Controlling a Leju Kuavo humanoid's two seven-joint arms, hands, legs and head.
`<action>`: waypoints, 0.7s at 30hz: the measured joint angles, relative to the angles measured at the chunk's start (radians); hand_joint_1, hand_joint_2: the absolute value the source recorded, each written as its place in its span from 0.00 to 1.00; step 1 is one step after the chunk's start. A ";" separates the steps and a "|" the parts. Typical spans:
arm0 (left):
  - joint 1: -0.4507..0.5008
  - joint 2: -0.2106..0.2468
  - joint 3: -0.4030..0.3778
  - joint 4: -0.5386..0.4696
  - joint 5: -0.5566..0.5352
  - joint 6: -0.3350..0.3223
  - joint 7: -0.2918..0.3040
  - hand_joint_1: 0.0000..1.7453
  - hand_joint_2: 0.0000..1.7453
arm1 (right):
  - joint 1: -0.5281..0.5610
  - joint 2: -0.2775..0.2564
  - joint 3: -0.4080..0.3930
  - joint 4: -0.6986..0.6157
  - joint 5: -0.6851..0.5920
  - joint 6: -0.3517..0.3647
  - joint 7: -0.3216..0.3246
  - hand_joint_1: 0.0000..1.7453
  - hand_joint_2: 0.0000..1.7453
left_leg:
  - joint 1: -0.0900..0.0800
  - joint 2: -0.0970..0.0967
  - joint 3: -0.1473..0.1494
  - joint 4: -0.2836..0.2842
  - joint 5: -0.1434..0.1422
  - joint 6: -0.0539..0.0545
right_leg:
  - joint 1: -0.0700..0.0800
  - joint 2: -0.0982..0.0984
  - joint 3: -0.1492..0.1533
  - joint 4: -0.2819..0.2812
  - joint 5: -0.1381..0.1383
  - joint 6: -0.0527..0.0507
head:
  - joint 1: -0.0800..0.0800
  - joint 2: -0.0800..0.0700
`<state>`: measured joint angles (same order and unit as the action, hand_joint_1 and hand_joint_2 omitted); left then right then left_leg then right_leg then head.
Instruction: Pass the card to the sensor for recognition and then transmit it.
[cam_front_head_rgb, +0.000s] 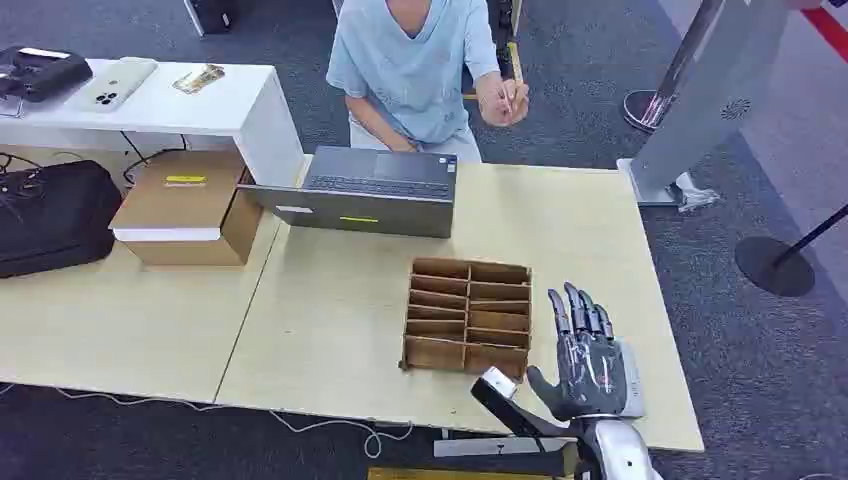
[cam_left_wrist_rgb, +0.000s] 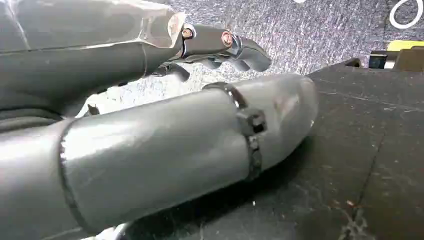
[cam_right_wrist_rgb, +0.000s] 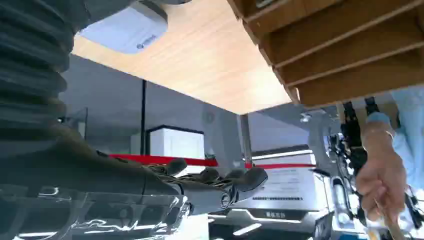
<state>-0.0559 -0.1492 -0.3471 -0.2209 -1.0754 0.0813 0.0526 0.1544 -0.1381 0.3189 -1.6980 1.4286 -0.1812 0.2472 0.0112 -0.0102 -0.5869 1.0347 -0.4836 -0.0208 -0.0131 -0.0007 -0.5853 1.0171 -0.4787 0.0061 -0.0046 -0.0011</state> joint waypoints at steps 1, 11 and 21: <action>0.000 0.000 -0.002 0.000 -0.001 0.000 0.000 0.00 0.00 | -0.003 -0.002 0.000 -0.008 0.002 -0.006 -0.007 0.00 1.00 | 0.000 0.000 0.000 0.000 0.000 0.000 | 0.000 0.000 0.000 0.000 0.000 0.000 | 0.000 0.000; -0.003 0.001 -0.023 0.000 -0.014 -0.003 -0.017 0.00 0.00 | -0.175 -0.047 0.042 0.001 -0.027 -0.027 -0.052 0.00 1.00 | 0.000 0.000 0.001 0.000 0.001 0.001 | 0.000 0.000 0.000 0.000 0.001 0.000 | 0.000 0.000; -0.016 -0.004 -0.050 0.000 -0.034 -0.034 -0.022 0.00 0.00 | -0.448 -0.036 0.116 0.130 -0.092 0.071 -0.077 0.00 1.00 | 0.000 0.000 0.001 0.000 0.002 0.000 | 0.000 0.001 0.001 0.001 0.002 0.000 | 0.000 0.000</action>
<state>-0.0717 -0.1530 -0.3971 -0.2213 -1.1090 0.0477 0.0309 -0.2935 -0.1743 0.4345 -1.5682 1.3371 -0.1102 0.1705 0.0113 -0.0098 -0.5863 1.0348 -0.4813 -0.0207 -0.0130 -0.0002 -0.5848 1.0177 -0.4764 0.0060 -0.0042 -0.0011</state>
